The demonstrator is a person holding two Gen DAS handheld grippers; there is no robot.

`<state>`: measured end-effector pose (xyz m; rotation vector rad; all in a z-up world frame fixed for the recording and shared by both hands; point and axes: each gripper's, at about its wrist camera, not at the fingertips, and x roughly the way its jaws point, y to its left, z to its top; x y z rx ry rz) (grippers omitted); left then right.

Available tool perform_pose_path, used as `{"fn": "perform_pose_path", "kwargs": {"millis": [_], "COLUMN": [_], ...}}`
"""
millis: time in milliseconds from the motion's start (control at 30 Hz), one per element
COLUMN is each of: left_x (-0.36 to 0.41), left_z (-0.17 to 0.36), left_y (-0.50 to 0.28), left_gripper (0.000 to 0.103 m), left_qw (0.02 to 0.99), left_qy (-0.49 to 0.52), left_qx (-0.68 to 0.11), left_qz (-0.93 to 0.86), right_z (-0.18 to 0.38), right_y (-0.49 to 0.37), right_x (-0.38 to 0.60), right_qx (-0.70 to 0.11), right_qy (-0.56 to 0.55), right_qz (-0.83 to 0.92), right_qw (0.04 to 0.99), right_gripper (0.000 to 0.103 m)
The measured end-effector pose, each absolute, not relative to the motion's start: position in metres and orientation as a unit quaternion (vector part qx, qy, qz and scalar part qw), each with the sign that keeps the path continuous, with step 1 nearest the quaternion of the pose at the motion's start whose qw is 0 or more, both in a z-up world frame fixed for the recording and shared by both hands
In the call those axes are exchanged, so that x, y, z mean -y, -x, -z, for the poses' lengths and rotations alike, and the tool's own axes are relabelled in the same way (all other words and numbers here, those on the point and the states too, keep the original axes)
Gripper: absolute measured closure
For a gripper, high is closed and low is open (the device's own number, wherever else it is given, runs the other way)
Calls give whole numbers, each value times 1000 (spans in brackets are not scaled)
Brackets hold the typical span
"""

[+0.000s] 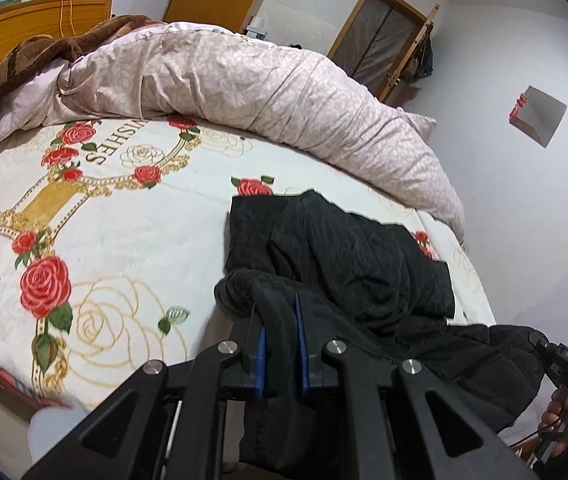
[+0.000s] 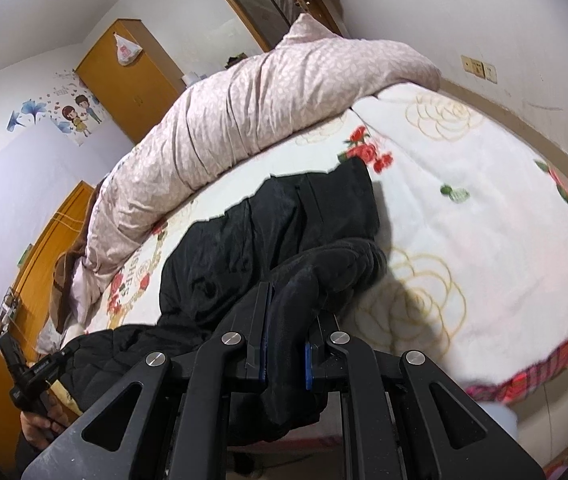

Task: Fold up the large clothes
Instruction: 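Lift the held side edge and fold it across the jacket with both tools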

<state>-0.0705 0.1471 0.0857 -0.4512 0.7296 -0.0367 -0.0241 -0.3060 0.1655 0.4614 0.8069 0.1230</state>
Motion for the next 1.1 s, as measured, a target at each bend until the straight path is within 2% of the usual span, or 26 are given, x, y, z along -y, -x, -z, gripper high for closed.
{"fn": "perform_pose_path", "kwargs": {"millis": [500, 1100], "left_x": [-157, -168], "left_z": [-94, -15], "left_y": [-43, -185], "left_gripper": [90, 89], "left_qw": [907, 876], "left_qy": [227, 220], "left_qx": [-354, -430], "left_qz": [3, -19], "right_z": [-167, -94], "right_y": [-90, -234], "right_x": [311, 301], "right_qx": [-386, -472], "right_qy": [-212, -186], "right_qz": [-49, -6], "right_qw": [896, 862], "right_gripper": [91, 89]}}
